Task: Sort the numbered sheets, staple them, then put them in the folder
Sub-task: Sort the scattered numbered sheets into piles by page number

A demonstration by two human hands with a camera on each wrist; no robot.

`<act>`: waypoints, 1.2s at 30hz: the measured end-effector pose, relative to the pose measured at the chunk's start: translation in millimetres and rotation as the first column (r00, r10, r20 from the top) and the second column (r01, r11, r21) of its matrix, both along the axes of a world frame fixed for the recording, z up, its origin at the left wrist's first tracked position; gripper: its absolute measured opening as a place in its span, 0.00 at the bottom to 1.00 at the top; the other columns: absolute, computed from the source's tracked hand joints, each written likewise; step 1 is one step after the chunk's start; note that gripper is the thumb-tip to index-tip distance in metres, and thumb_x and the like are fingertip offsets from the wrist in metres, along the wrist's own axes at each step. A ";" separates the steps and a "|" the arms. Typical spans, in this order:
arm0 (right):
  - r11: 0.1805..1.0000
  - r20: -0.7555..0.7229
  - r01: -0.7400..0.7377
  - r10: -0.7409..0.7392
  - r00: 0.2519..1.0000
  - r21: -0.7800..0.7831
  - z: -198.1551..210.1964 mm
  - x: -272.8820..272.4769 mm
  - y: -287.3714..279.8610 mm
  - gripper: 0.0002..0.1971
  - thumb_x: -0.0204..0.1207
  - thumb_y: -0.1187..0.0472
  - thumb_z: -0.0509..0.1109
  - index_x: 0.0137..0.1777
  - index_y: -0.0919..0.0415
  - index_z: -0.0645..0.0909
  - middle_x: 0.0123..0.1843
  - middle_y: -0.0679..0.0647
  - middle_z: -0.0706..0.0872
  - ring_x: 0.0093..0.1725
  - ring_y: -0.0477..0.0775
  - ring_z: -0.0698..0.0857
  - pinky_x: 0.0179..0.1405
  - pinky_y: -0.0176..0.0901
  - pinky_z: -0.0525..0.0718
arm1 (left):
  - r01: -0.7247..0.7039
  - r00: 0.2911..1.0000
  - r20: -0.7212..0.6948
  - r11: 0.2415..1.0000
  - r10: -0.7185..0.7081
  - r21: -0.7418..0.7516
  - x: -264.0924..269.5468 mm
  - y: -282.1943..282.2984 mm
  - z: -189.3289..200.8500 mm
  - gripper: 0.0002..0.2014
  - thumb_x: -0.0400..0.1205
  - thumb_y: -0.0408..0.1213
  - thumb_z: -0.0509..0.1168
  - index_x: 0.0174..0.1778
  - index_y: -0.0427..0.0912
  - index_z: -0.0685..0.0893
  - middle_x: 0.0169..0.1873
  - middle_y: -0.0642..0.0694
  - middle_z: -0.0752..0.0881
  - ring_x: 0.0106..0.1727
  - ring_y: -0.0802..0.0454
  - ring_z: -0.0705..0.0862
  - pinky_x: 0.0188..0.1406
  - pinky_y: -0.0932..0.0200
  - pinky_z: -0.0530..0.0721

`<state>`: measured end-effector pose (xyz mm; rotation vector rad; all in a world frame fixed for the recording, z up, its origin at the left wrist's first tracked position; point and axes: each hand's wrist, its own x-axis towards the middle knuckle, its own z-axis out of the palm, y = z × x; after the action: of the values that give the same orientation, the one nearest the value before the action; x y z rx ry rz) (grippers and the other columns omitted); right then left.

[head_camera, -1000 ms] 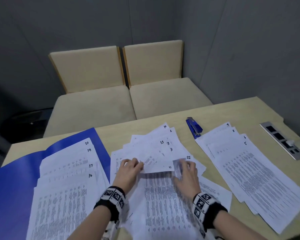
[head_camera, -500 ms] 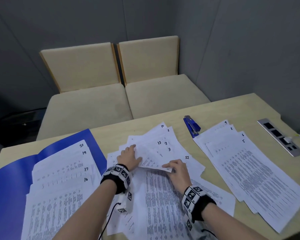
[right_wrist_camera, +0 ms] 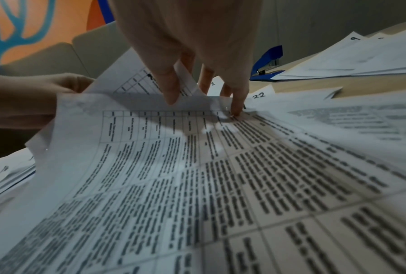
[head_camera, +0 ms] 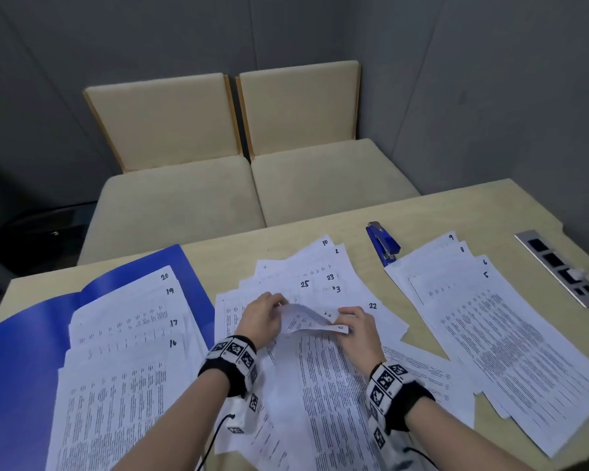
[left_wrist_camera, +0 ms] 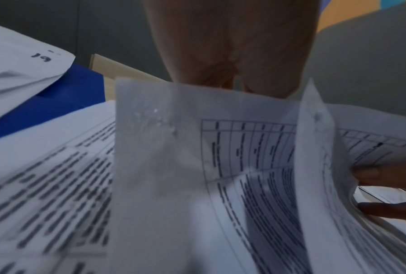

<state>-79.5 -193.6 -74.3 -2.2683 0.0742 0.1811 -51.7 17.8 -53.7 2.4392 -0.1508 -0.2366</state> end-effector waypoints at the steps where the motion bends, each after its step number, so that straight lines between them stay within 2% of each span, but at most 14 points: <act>1: 1.000 0.001 -0.008 0.008 1.000 -0.002 -0.5 -1.2 -0.9 0.12 0.67 0.70 0.76 0.48 0.57 0.91 0.54 0.51 0.80 0.65 0.60 0.76 0.67 0.51 0.75 | -0.004 0.999 -0.035 1.000 0.004 0.015 2.3 -0.7 -0.2 0.16 0.79 0.28 0.61 0.62 0.41 0.79 0.52 0.47 0.76 0.51 0.48 0.81 0.45 0.63 0.72; 5: 0.999 -0.018 -0.036 0.035 0.999 -0.035 1.1 -8.1 -1.5 0.13 0.69 0.72 0.74 0.51 0.57 0.90 0.52 0.48 0.77 0.65 0.55 0.73 0.66 0.38 0.70 | -0.061 0.974 -0.216 0.997 0.070 0.047 17.0 0.2 -6.3 0.37 0.75 0.32 0.67 0.80 0.40 0.59 0.74 0.41 0.63 0.56 0.42 0.82 0.51 0.55 0.79; 8: 0.999 -0.043 -0.030 0.030 0.999 -0.020 2.8 -12.2 -1.1 0.13 0.72 0.70 0.73 0.53 0.57 0.89 0.58 0.52 0.77 0.67 0.51 0.71 0.65 0.32 0.65 | 0.004 0.967 -0.251 0.985 0.040 0.172 26.8 -1.0 -10.1 0.40 0.76 0.37 0.67 0.82 0.41 0.54 0.78 0.42 0.58 0.65 0.40 0.79 0.58 0.50 0.79; 11: 1.000 -0.030 -0.026 0.026 0.999 -0.009 5.7 -15.8 -1.4 0.11 0.74 0.66 0.72 0.54 0.56 0.89 0.56 0.51 0.76 0.63 0.50 0.70 0.61 0.29 0.66 | 0.003 1.000 0.002 0.940 -0.004 0.342 33.4 -13.8 -5.3 0.26 0.82 0.43 0.60 0.77 0.44 0.67 0.75 0.42 0.66 0.65 0.41 0.78 0.59 0.47 0.80; 13: 0.998 -0.012 -0.055 0.055 0.998 -0.011 9.4 -15.4 -2.4 0.10 0.76 0.65 0.71 0.55 0.55 0.88 0.50 0.47 0.74 0.57 0.48 0.70 0.53 0.21 0.67 | 0.045 0.966 0.216 0.914 -0.143 0.404 44.2 -33.8 3.7 0.17 0.84 0.41 0.58 0.69 0.45 0.76 0.67 0.43 0.76 0.64 0.40 0.76 0.58 0.47 0.76; 15: 0.997 -0.019 -0.074 0.074 0.997 -0.031 11.6 -12.9 -3.3 0.09 0.77 0.62 0.70 0.56 0.56 0.87 0.43 0.42 0.71 0.52 0.48 0.69 0.47 0.21 0.68 | 0.144 0.919 0.274 0.887 -0.285 0.438 56.9 -59.2 10.6 0.16 0.83 0.39 0.59 0.66 0.46 0.78 0.63 0.45 0.79 0.64 0.40 0.76 0.58 0.46 0.72; 17: 0.996 -0.018 -0.070 0.069 0.997 -0.055 11.2 -10.4 -5.6 0.08 0.78 0.59 0.69 0.54 0.58 0.86 0.40 0.42 0.71 0.52 0.51 0.72 0.42 0.28 0.68 | 0.238 0.916 0.172 0.835 -0.362 0.496 66.9 -82.7 11.2 0.18 0.83 0.40 0.58 0.70 0.48 0.74 0.66 0.47 0.77 0.67 0.42 0.73 0.63 0.46 0.67; 20: 0.996 -0.015 -0.058 0.057 0.998 -0.071 11.3 -6.9 -11.5 0.07 0.79 0.61 0.66 0.51 0.60 0.85 0.43 0.48 0.77 0.53 0.53 0.76 0.43 0.35 0.67 | 0.303 0.945 -0.053 0.798 -0.323 0.521 80.8 -98.9 2.1 0.21 0.83 0.39 0.57 0.73 0.49 0.71 0.69 0.46 0.76 0.70 0.43 0.69 0.69 0.43 0.61; 23: 0.998 -0.005 -0.055 0.055 0.998 -0.029 10.4 -6.8 -18.2 0.07 0.79 0.62 0.66 0.48 0.61 0.86 0.39 0.45 0.76 0.47 0.49 0.75 0.39 0.28 0.69 | 0.323 0.946 -0.174 0.783 -0.272 0.532 87.5 -95.9 -4.0 0.19 0.80 0.43 0.61 0.68 0.49 0.76 0.66 0.44 0.77 0.69 0.43 0.71 0.69 0.43 0.61; 25: 0.997 0.004 -0.071 0.071 0.997 -0.025 10.8 -7.4 -19.9 0.07 0.79 0.62 0.66 0.47 0.61 0.86 0.38 0.42 0.75 0.47 0.48 0.74 0.40 0.25 0.68 | 0.303 0.953 -0.148 0.797 -0.265 0.523 90.5 -90.6 -2.9 0.13 0.80 0.46 0.62 0.59 0.51 0.82 0.61 0.44 0.78 0.66 0.43 0.73 0.67 0.44 0.62; 27: 0.997 0.007 -0.082 0.082 0.997 -0.016 9.7 -6.3 -20.5 0.08 0.79 0.61 0.66 0.45 0.62 0.86 0.39 0.48 0.78 0.47 0.51 0.76 0.40 0.29 0.68 | 0.278 0.960 -0.092 0.841 -0.266 0.464 89.8 -85.3 0.4 0.10 0.80 0.47 0.62 0.53 0.51 0.85 0.57 0.45 0.78 0.63 0.45 0.74 0.65 0.45 0.63; 29: 0.998 0.006 -0.069 0.069 0.998 0.014 9.4 -6.4 -20.8 0.07 0.79 0.62 0.66 0.46 0.60 0.86 0.39 0.48 0.80 0.48 0.52 0.78 0.42 0.35 0.71 | 0.277 0.957 -0.031 0.880 -0.288 0.385 85.8 -81.0 6.7 0.09 0.80 0.48 0.63 0.51 0.50 0.85 0.56 0.47 0.78 0.61 0.47 0.75 0.64 0.47 0.63; 32: 0.997 0.042 -0.066 0.065 0.997 0.029 11.5 -8.2 -20.4 0.07 0.79 0.61 0.66 0.46 0.54 0.87 0.36 0.40 0.76 0.43 0.48 0.78 0.40 0.36 0.71 | 0.250 0.954 0.103 0.939 -0.281 0.237 78.5 -71.3 26.8 0.07 0.79 0.45 0.64 0.46 0.47 0.84 0.50 0.50 0.84 0.56 0.49 0.80 0.61 0.51 0.62; 36: 0.996 0.004 -0.084 0.084 0.996 0.007 17.1 -9.9 -21.8 0.08 0.79 0.60 0.67 0.38 0.54 0.81 0.34 0.43 0.74 0.41 0.51 0.77 0.39 0.39 0.72 | 0.170 0.934 0.300 0.980 -0.193 0.102 66.5 -54.7 62.0 0.10 0.76 0.44 0.57 0.42 0.43 0.80 0.37 0.49 0.89 0.41 0.41 0.84 0.55 0.56 0.64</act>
<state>-89.4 -215.4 -57.2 -2.2665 -0.0239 0.2205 14.8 -36.9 8.3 2.5239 -0.5157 0.0630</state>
